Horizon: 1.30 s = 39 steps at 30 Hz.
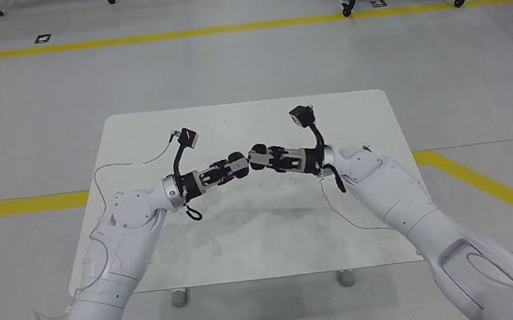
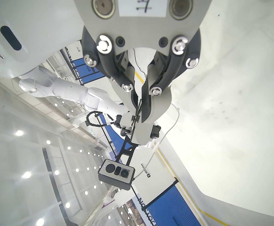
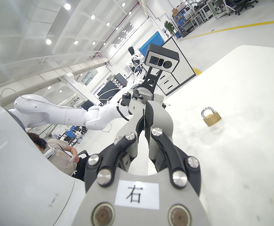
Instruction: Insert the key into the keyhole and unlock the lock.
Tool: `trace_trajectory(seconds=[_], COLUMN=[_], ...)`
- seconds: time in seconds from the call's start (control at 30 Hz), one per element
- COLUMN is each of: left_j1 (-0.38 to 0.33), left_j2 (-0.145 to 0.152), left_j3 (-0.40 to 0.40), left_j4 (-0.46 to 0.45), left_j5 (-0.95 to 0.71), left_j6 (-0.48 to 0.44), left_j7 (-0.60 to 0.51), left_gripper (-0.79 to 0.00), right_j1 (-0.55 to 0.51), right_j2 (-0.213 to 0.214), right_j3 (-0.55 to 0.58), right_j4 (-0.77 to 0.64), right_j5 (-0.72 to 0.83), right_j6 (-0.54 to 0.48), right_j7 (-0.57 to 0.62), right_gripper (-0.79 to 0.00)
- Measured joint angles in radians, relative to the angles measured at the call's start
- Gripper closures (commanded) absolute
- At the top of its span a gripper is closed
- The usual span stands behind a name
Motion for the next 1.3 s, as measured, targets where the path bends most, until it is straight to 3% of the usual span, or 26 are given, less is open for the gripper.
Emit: trace_trajectory(seconds=[0.47, 0.57, 0.63, 1.2, 1.23, 1.27, 1.3], left_j1=[0.001, 0.001, 0.001, -0.011, -0.012, -0.013, -0.013], left_j2=[0.007, 0.008, 0.009, 0.014, 0.014, 0.014, 0.014], left_j3=[-0.011, -0.010, -0.009, -0.002, -0.001, -0.001, 0.000], left_j4=[-0.007, -0.008, -0.009, -0.015, -0.014, -0.013, -0.012], left_j5=[0.012, 0.015, 0.016, 0.024, 0.023, 0.022, 0.020], left_j6=[-0.021, -0.025, -0.027, -0.021, -0.021, -0.019, -0.018], left_j7=[0.016, 0.018, 0.022, 0.020, 0.019, 0.019, 0.018], left_gripper=[0.000, 0.000, 0.000, 0.000, -0.265, -0.711, -0.785], right_j1=[-0.011, -0.011, -0.011, -0.009, -0.009, -0.010, -0.010], right_j2=[-0.006, -0.008, -0.009, -0.018, -0.018, -0.018, -0.019], right_j3=[0.023, 0.025, 0.025, 0.024, 0.026, 0.026, 0.027], right_j4=[-0.006, -0.005, -0.005, 0.011, 0.011, 0.010, 0.010], right_j5=[-0.017, -0.019, -0.020, -0.006, -0.007, -0.007, -0.007], right_j6=[0.000, 0.000, 0.000, 0.000, 0.000, 0.000, 0.000], right_j7=[0.000, 0.000, 0.000, 0.000, 0.000, 0.000, 0.000], right_gripper=[0.000, -0.043, 0.000, 0.000, 0.000, 0.000, 0.000])
